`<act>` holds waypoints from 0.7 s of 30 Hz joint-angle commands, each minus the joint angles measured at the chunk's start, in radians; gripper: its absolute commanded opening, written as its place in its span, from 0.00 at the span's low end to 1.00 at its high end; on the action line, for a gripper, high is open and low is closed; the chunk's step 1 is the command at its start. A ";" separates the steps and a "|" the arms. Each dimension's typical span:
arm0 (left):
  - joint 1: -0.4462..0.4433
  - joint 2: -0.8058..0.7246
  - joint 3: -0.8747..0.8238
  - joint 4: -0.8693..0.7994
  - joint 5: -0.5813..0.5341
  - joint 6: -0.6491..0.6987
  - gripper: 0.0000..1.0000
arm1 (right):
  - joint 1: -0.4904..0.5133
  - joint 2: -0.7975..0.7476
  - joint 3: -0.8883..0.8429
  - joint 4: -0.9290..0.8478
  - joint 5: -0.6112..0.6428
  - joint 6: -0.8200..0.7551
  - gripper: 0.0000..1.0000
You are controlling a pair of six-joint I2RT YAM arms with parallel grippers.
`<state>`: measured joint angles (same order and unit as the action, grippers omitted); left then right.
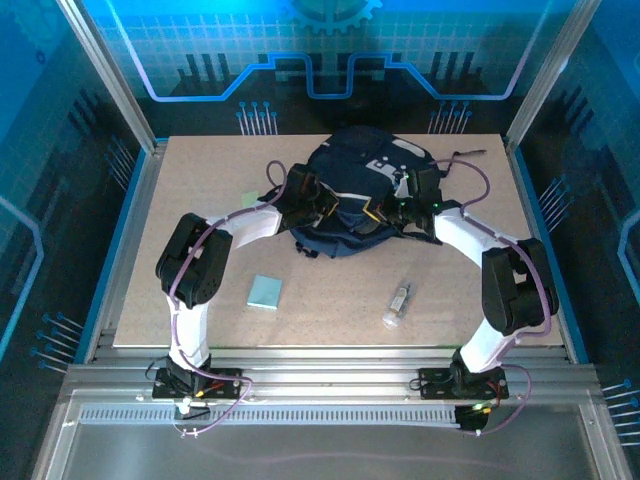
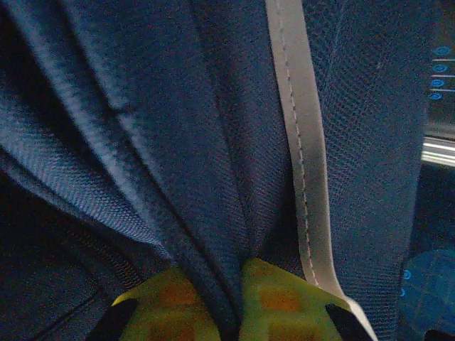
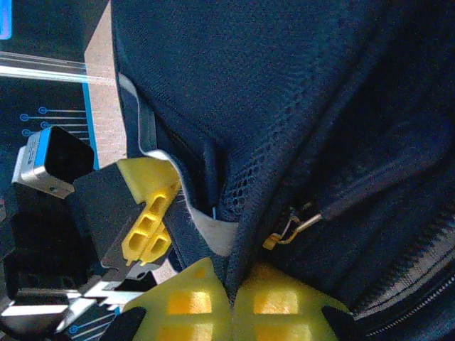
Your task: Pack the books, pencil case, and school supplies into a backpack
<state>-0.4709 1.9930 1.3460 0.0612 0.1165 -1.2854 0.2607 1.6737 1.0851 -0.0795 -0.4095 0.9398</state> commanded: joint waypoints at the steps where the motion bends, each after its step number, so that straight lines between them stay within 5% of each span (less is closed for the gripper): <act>1: 0.015 0.016 0.035 0.093 -0.046 -0.033 0.00 | 0.009 -0.057 0.038 -0.007 -0.113 -0.096 0.00; 3: 0.012 0.001 0.039 0.103 -0.049 -0.062 0.00 | 0.005 -0.062 0.068 -0.088 -0.082 -0.145 0.01; 7: 0.000 -0.024 0.073 0.101 -0.065 -0.110 0.00 | 0.009 -0.119 0.082 -0.224 -0.009 -0.201 0.49; 10: -0.009 -0.030 0.094 0.125 -0.068 -0.137 0.00 | 0.028 -0.187 0.075 -0.322 0.062 -0.237 0.65; 16: -0.023 -0.029 0.112 0.156 -0.078 -0.171 0.00 | 0.095 -0.246 0.034 -0.387 0.144 -0.211 0.65; 21: -0.030 -0.040 0.101 0.172 -0.080 -0.175 0.00 | 0.163 -0.196 0.013 -0.336 0.205 -0.178 0.56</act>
<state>-0.5003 1.9930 1.3907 0.0811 0.0853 -1.4425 0.3943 1.4429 1.1141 -0.3977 -0.2653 0.7525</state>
